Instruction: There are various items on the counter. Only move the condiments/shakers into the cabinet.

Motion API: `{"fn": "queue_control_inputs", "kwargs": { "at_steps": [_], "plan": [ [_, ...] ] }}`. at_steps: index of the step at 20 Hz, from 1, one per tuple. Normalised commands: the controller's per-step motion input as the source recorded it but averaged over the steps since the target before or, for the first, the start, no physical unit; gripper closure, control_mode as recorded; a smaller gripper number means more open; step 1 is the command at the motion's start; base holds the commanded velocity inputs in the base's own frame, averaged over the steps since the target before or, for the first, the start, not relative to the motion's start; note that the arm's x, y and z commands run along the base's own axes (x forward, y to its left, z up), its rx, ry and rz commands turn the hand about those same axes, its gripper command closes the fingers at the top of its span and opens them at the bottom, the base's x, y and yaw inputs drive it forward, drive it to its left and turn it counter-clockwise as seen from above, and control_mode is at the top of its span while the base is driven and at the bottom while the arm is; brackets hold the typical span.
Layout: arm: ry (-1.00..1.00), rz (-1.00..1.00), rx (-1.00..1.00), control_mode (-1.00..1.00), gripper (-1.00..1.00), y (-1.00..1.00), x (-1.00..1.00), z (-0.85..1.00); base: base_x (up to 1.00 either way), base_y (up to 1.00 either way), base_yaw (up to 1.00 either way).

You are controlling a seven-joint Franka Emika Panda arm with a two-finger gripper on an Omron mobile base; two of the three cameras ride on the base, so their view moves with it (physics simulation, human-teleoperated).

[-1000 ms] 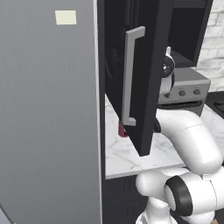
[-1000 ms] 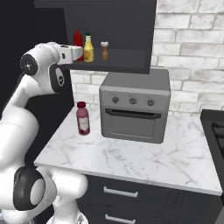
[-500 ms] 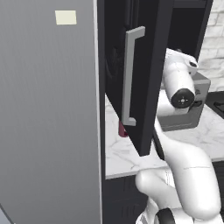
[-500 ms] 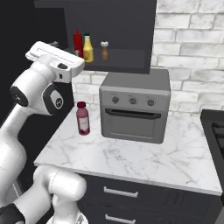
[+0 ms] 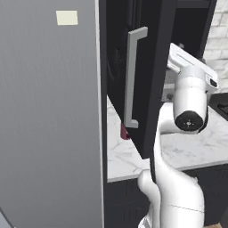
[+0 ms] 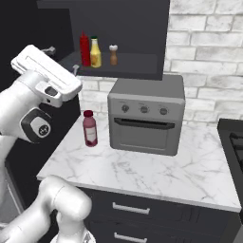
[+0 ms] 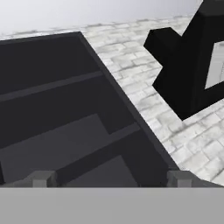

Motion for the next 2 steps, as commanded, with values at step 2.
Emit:
{"fn": "queue_control_inputs", "kwargs": {
  "at_steps": [2],
  "plan": [
    [0.22,0.0,0.09,-1.0,-1.0,-0.05,-1.0,-0.05,0.0,0.0,0.0]
  ]
}}
